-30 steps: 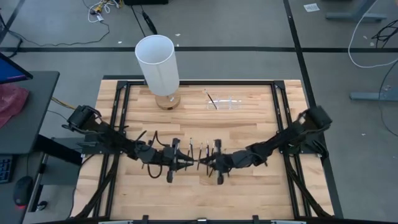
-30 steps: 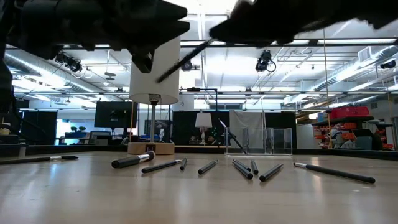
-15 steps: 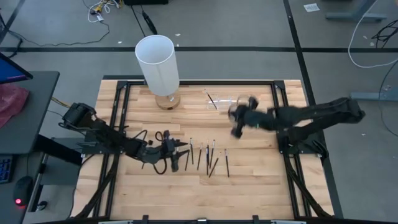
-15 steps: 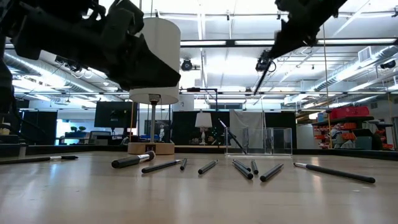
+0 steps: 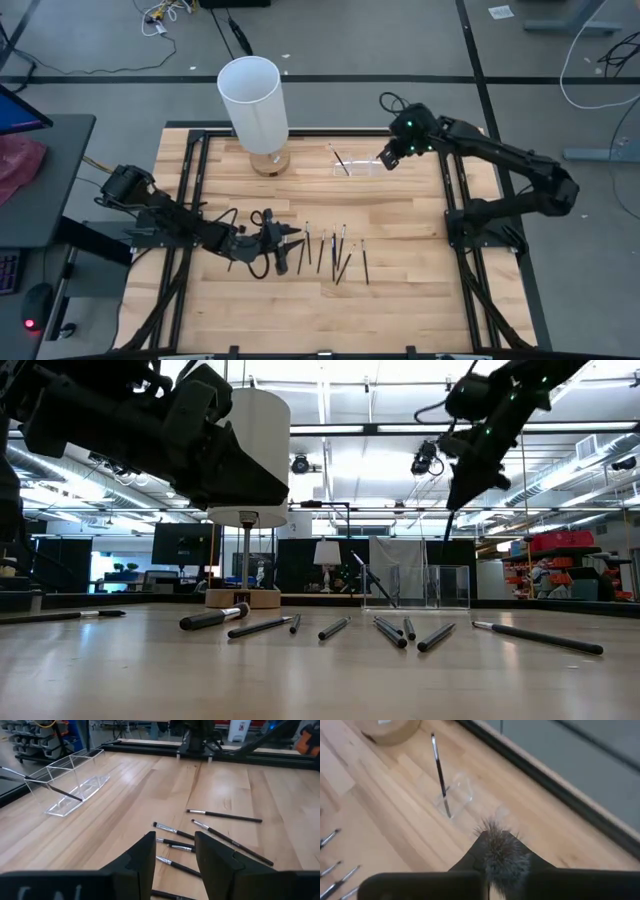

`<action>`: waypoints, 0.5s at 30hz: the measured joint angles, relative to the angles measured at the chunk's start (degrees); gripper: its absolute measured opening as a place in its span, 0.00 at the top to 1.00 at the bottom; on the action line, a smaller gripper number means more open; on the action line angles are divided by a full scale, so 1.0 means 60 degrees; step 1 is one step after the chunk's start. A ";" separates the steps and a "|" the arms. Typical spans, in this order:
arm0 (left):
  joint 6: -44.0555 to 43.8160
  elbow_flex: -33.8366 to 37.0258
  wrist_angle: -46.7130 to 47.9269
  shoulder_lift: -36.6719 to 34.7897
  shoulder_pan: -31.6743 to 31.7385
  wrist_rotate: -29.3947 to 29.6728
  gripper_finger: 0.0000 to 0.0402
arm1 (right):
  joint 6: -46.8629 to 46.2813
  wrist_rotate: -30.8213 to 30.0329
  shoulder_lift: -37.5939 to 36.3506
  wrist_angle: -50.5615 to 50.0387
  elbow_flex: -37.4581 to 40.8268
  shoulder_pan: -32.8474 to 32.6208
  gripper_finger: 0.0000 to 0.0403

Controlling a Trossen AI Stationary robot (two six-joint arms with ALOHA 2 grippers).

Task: Sort items
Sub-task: Put the highlighter brush into the transparent organizer

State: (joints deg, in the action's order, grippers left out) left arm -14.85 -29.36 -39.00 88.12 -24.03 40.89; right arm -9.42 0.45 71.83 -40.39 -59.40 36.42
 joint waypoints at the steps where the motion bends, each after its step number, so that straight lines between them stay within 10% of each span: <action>1: 0.0000 0.0000 -0.0006 0.0000 0.0004 -0.0028 0.66 | 0.0047 0.0137 0.0147 0.0002 0.0000 0.0062 0.96; 15: -0.0124 0.0000 0.0012 0.0000 0.0004 -0.0103 0.66 | 0.0373 0.1222 0.2219 0.0314 0.0000 0.0741 0.95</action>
State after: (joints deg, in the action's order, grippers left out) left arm -15.59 -29.36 -38.93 88.12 -24.01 40.27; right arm -7.18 7.78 85.15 -38.51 -59.40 40.86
